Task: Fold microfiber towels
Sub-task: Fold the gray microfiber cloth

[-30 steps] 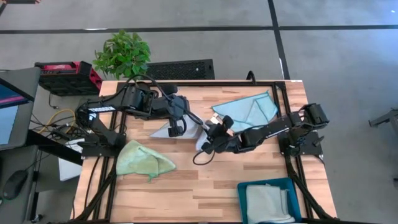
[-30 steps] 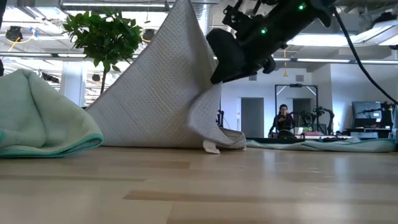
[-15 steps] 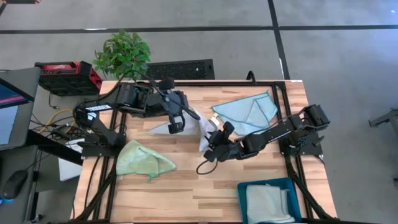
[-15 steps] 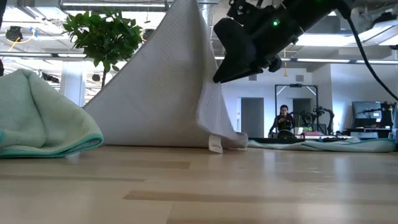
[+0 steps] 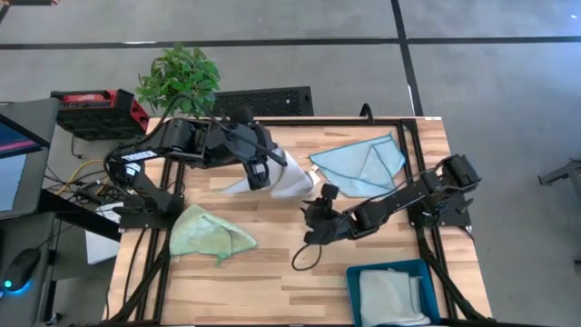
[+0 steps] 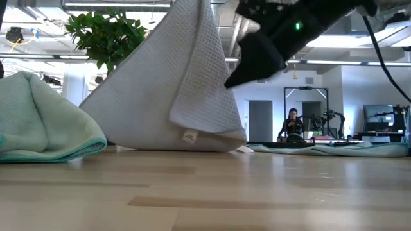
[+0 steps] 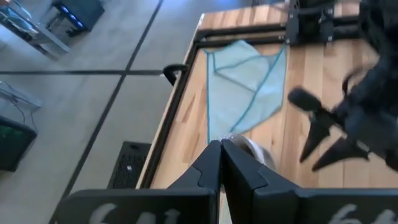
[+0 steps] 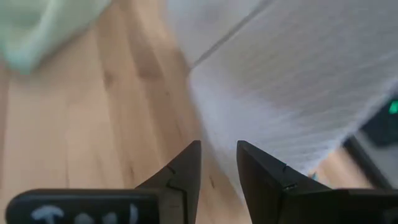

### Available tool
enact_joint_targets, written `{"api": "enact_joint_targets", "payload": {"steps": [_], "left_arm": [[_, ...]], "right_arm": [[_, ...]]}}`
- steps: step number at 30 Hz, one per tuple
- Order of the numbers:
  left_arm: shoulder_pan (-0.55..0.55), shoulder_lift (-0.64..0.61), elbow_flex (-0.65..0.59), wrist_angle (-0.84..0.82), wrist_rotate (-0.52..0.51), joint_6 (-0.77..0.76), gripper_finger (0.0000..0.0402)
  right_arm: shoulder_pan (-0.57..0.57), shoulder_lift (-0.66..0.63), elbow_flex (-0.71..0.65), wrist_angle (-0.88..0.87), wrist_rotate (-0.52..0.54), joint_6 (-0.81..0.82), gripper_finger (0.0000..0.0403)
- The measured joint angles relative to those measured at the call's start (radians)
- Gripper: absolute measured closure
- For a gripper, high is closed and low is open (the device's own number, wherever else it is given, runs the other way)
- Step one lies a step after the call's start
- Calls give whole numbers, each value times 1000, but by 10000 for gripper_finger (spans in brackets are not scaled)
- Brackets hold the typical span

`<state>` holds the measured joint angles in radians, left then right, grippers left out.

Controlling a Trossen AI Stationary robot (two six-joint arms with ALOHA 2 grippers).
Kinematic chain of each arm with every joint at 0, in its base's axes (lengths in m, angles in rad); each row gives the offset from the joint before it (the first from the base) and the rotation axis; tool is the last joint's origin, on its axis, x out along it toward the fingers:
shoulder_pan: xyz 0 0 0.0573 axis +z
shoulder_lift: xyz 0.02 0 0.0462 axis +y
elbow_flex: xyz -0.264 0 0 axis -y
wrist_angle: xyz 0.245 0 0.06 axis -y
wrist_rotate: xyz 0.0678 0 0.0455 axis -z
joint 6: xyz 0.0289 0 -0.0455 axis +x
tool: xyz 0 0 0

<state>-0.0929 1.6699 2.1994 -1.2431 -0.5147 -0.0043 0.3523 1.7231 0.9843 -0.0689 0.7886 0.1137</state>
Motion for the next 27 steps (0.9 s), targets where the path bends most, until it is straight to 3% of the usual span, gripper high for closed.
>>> {"api": "enact_joint_targets", "payload": {"steps": [9, 15, 23, 27], "left_arm": [[0, 0, 0, 77, -21, 37, 401], [0, 0, 0, 106, -21, 37, 401], [0, 0, 0, 152, -21, 5, 401], [0, 0, 0, 233, -21, 10, 401]], "right_arm": [[-25, -1, 0, 2, -245, -62, 278], [-64, -1, 0, 2, -252, 18, 272], [-79, -1, 0, 6, -250, 52, 213], [-79, -1, 0, 9, -184, 45, 202]]}}
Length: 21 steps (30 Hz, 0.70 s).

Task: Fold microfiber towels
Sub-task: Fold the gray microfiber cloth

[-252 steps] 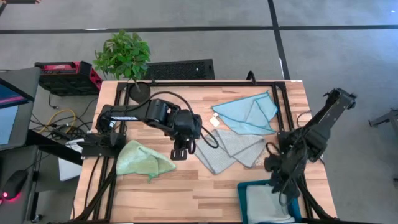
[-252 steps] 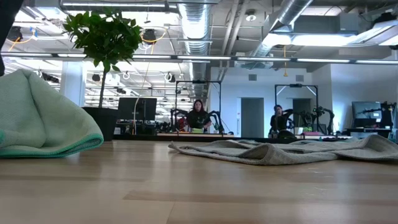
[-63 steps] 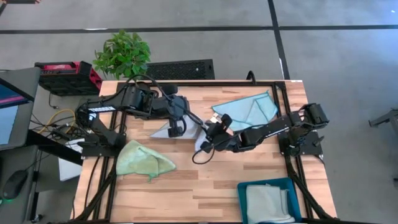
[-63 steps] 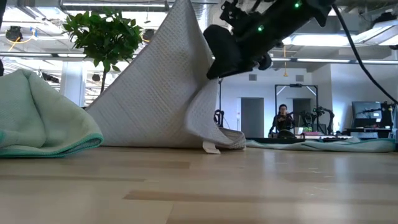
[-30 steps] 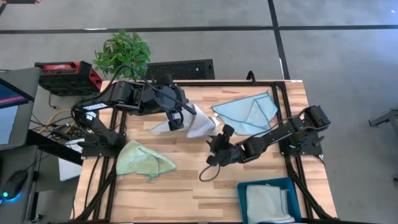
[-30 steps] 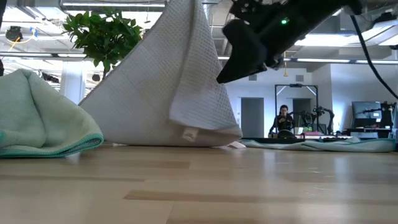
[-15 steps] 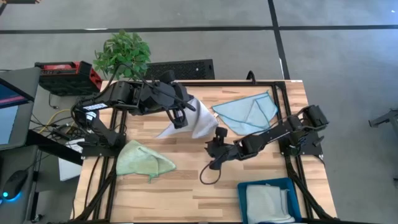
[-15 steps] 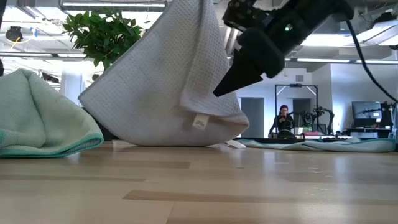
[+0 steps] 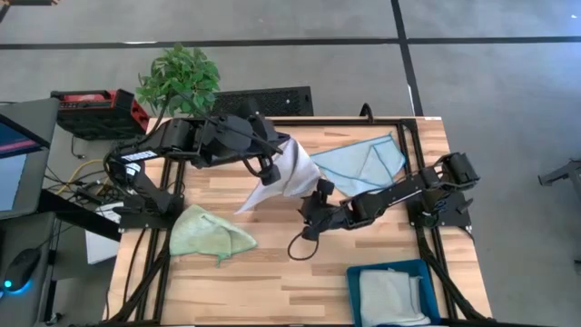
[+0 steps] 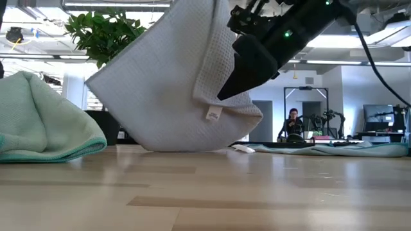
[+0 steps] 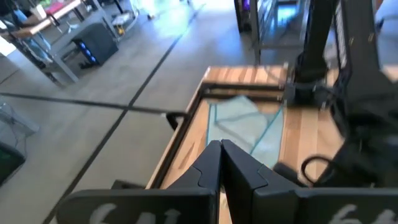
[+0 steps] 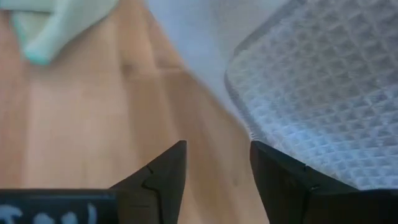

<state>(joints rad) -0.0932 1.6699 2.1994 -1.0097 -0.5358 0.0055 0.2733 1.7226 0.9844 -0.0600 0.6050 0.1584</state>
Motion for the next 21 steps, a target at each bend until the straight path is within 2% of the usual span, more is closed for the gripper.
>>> {"api": "enact_joint_targets", "payload": {"steps": [3, 9, 17, 21], "left_arm": [[0, 0, 0, 27, 0, 0, 401], [0, 0, 0, 67, -1, 0, 401], [0, 0, 0, 77, 4, 5, 401], [0, 0, 0, 86, 4, 10, 401]], "right_arm": [[0, 0, 0, 8, 71, -1, 204], [7, 0, 0, 52, 25, 4, 215], [9, 0, 0, 61, 154, 137, 233], [-1, 0, 0, 63, 159, 138, 243]]}}
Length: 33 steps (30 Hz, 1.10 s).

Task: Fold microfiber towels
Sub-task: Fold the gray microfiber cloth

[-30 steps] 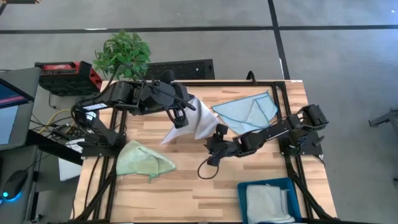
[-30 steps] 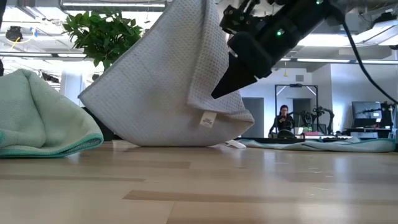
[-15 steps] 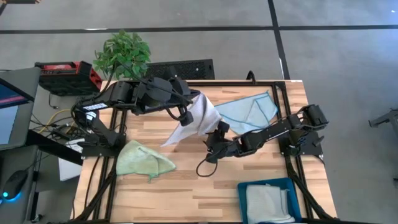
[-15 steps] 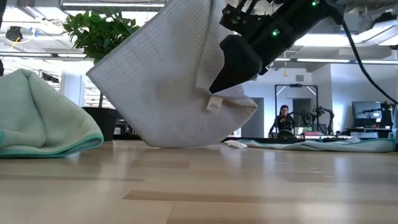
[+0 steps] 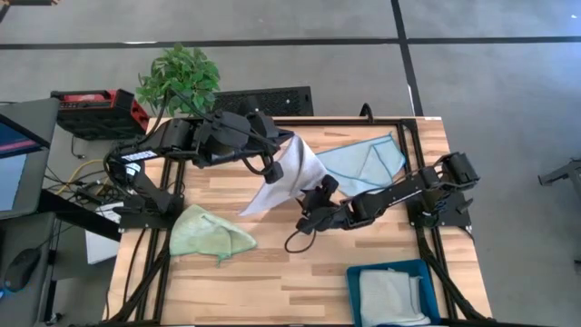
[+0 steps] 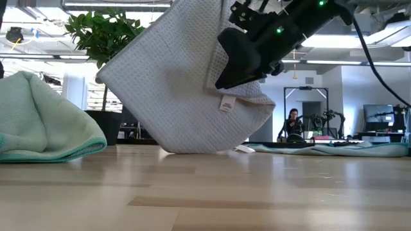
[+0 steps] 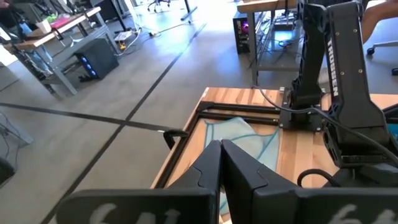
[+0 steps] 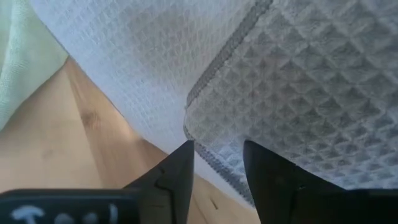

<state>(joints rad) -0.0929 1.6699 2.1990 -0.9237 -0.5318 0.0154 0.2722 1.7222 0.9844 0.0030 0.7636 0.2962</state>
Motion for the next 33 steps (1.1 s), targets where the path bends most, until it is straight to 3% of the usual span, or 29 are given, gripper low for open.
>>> {"api": "enact_joint_targets", "payload": {"steps": [33], "left_arm": [[-15, 0, 0, 121, -6, -54, 401]], "right_arm": [[-43, 1, 0, 35, 6, -69, 272]]}}
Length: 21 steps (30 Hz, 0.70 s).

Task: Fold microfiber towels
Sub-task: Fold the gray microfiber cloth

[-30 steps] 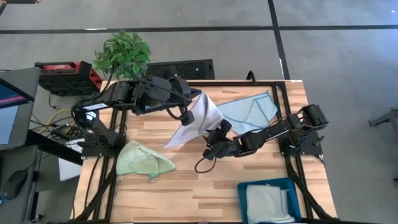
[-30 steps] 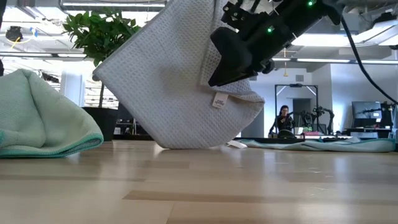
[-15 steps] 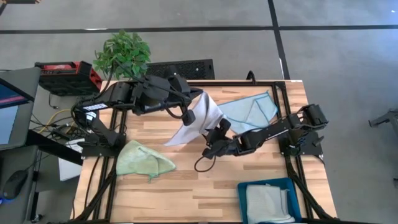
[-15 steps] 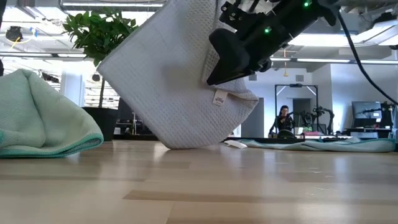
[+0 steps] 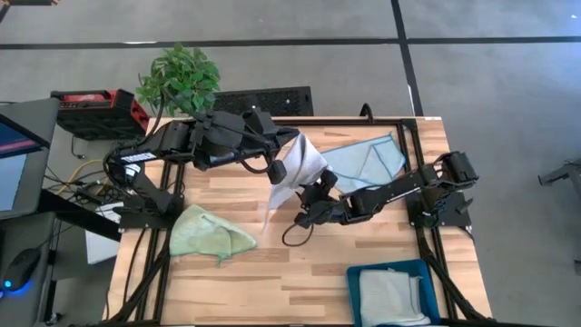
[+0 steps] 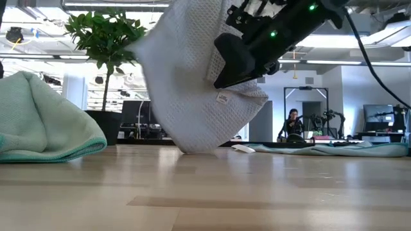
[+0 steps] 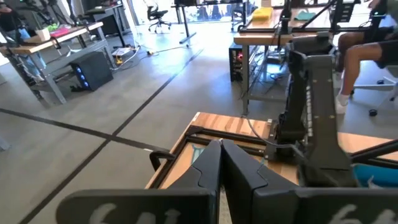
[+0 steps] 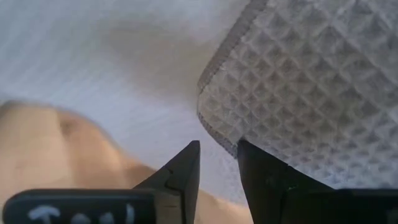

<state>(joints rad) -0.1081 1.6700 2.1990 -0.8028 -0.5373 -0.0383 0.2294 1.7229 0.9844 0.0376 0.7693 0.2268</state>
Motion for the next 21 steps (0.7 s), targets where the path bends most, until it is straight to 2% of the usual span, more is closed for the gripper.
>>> {"api": "enact_joint_targets", "payload": {"steps": [9, 16, 21], "left_arm": [[0, 0, 0, 2, 6, -3, 401], [0, 0, 0, 0, 6, -11, 401], [0, 0, 0, -1, 4, -11, 401]], "right_arm": [[-49, 0, 0, -1, 35, -60, 280], [-51, 0, 4, -4, 179, -152, 288], [-51, 0, 34, -2, 198, -175, 291]]}}
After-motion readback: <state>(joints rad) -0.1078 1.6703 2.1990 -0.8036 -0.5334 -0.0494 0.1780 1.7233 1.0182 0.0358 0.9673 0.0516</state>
